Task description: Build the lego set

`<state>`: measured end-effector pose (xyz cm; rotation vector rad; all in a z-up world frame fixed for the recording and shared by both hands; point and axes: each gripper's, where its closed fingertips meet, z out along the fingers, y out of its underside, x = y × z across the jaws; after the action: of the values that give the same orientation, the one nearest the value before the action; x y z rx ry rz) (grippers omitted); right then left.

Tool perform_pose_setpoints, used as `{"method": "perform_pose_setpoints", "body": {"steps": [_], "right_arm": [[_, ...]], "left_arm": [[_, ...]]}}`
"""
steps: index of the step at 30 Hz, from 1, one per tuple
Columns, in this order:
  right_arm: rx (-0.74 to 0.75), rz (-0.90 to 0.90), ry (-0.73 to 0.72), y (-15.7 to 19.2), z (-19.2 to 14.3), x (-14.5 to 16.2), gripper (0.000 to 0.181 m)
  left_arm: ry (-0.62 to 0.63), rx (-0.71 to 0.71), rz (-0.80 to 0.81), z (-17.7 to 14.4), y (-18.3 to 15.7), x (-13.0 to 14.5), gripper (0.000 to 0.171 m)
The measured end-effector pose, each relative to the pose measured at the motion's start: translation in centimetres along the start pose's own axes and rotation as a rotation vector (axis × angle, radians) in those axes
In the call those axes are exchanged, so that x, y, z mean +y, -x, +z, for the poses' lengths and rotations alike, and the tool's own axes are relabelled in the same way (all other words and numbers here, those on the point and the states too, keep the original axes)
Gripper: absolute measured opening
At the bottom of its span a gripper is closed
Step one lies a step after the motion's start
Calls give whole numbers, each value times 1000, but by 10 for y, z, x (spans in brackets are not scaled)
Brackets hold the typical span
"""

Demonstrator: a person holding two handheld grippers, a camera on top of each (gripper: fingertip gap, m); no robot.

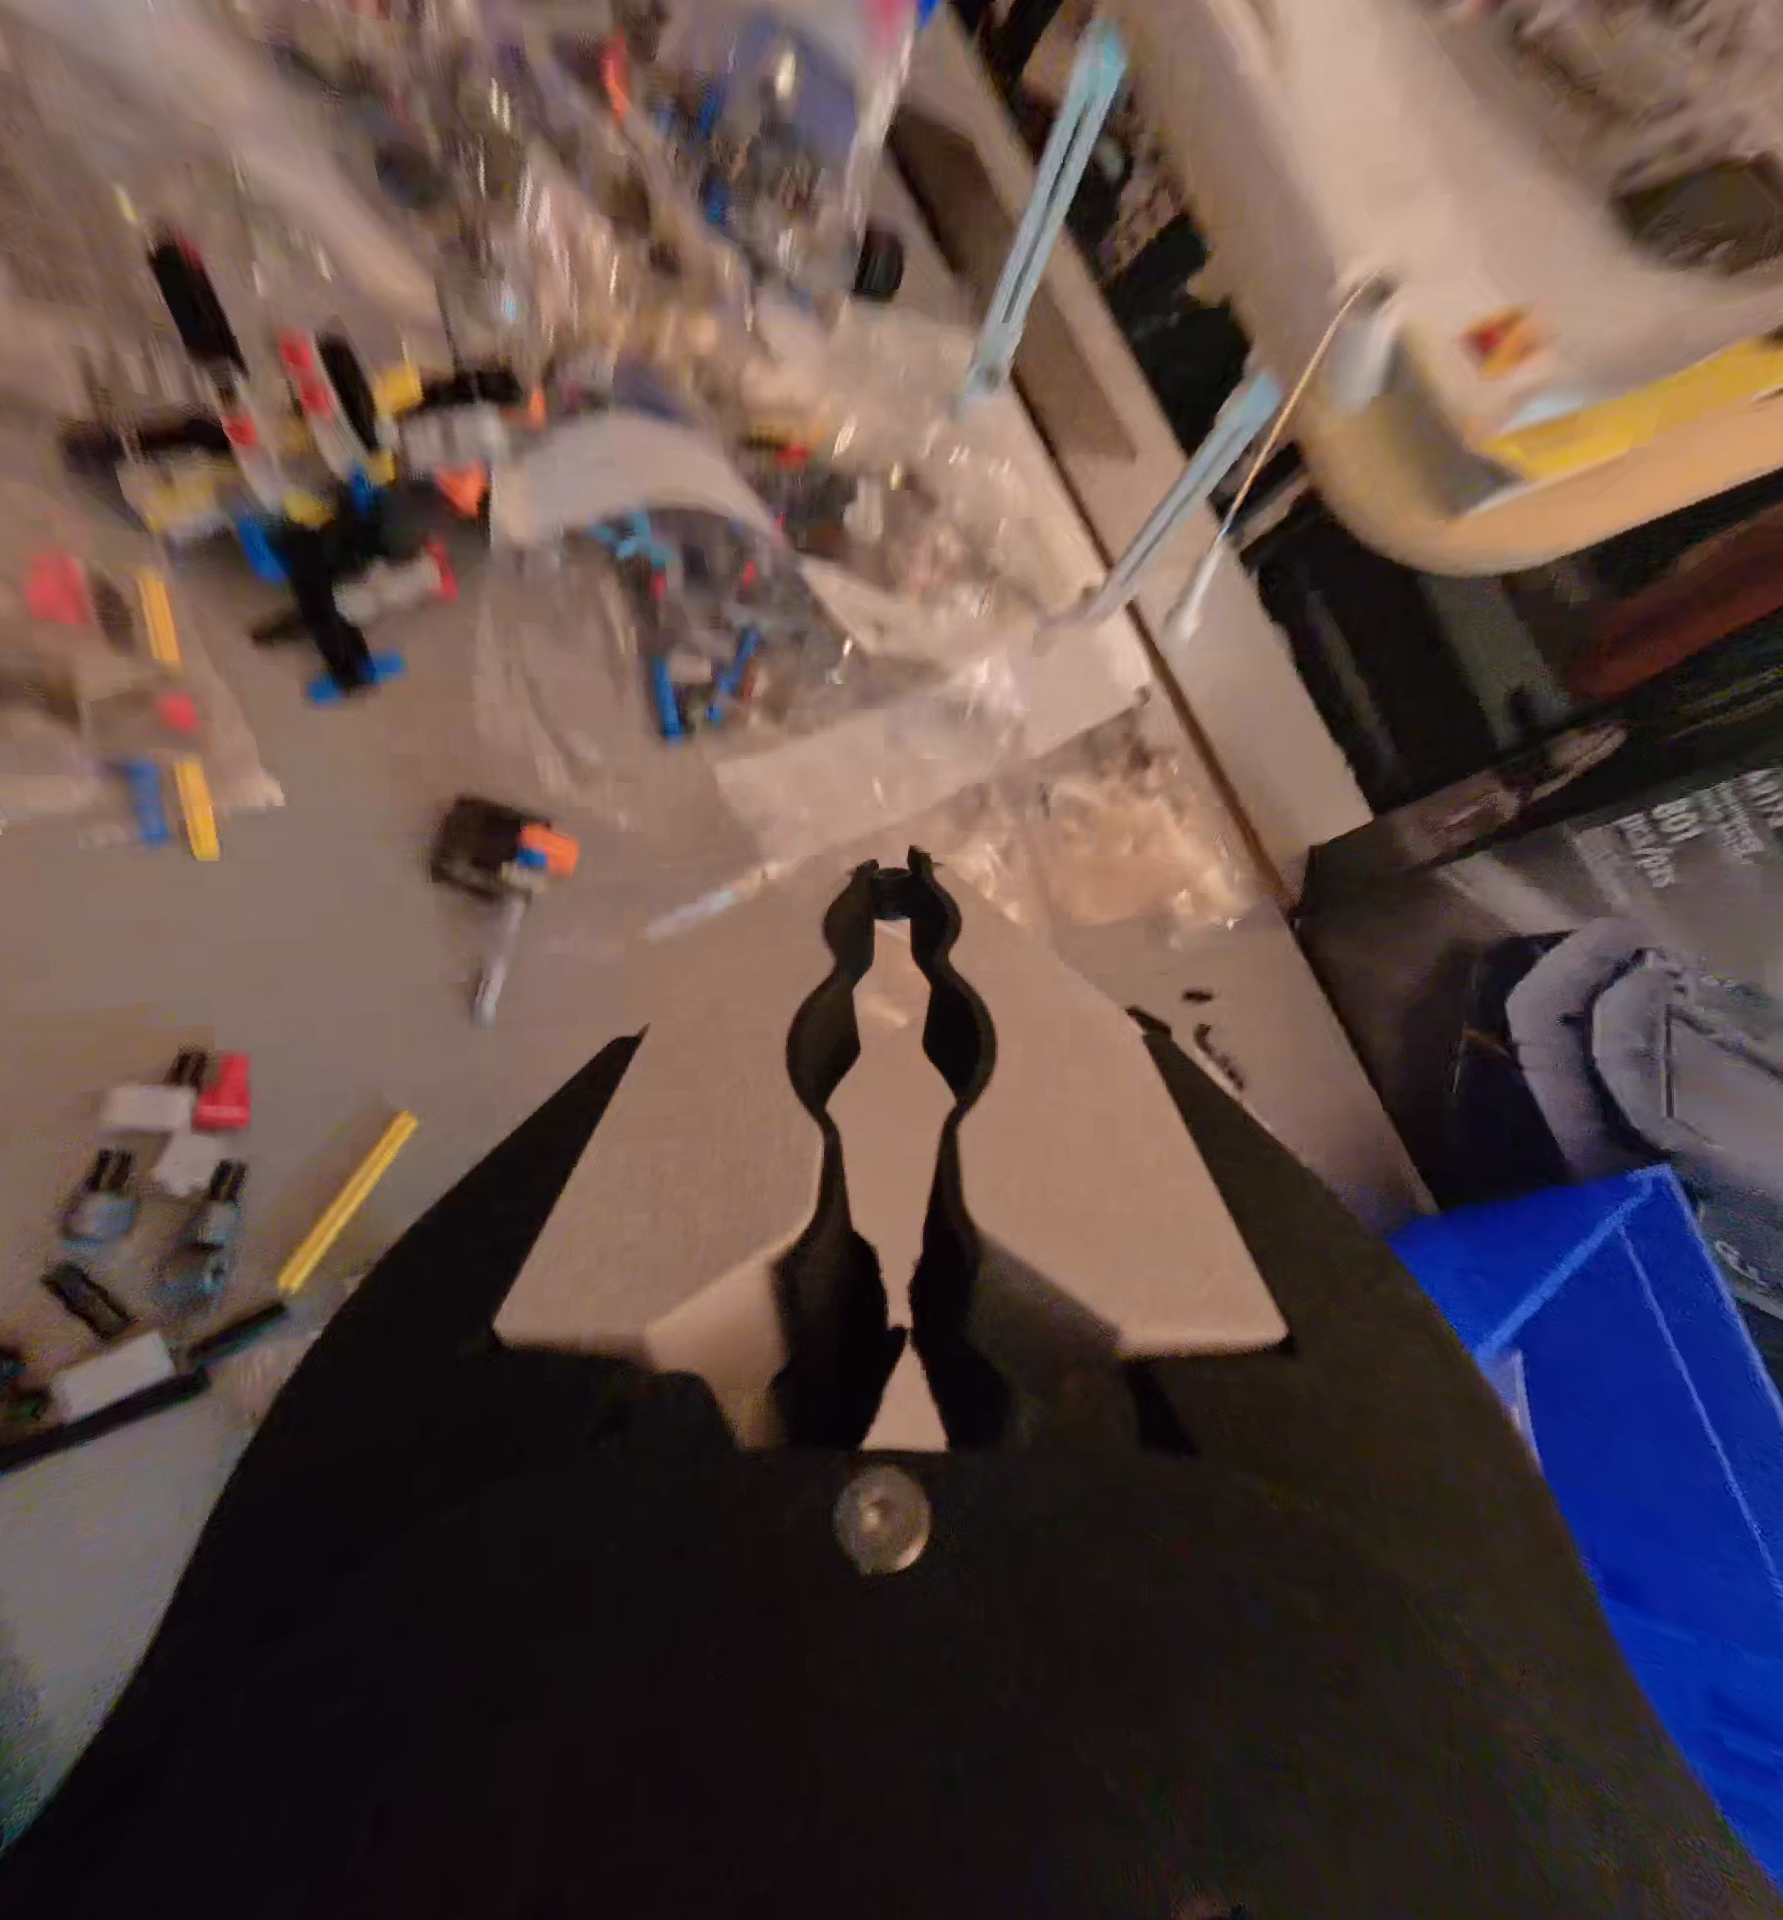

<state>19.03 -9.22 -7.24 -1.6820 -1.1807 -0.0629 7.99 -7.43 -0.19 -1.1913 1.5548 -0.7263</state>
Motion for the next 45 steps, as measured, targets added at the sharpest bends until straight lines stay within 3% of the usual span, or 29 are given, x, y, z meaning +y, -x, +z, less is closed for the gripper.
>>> {"method": "perform_pose_setpoints", "body": {"steps": [4,8,11,14,18,21,22,24,26,32,36,38,40,45], "right_arm": [[-92,21,0,13,13,4,5],[-95,200,13,-9,0,30,5],[-173,279,154,0,8,59,5],[-284,225,340,31,32,81,5],[-291,226,210,35,55,30,5],[-331,344,127,33,78,3,4],[-343,382,123,33,87,0,5],[-422,400,135,45,97,0,27],[-419,431,161,42,100,6,33],[-261,500,115,-7,66,23,19],[-165,562,-116,-44,30,2,16],[-169,499,-280,-45,13,-27,16],[-138,402,-355,-42,5,-46,14],[-170,249,-393,-17,6,-73,13]], "left_arm": [[96,119,34,33,-29,11,3],[143,49,-30,25,-8,34,3],[97,36,-94,20,2,34,3],[165,0,-103,22,9,52,3],[186,-13,-84,25,9,52,3],[163,-14,-97,24,10,49,3],[155,-17,-103,23,11,49,3],[143,-23,-112,21,13,48,3],[135,-26,-116,19,14,47,3],[109,-27,-124,19,15,43,3],[98,-19,-118,25,11,40,3],[90,-2,-118,29,8,38,3],[84,10,-110,34,4,36,3],[76,44,-93,45,-7,31,3]]}}
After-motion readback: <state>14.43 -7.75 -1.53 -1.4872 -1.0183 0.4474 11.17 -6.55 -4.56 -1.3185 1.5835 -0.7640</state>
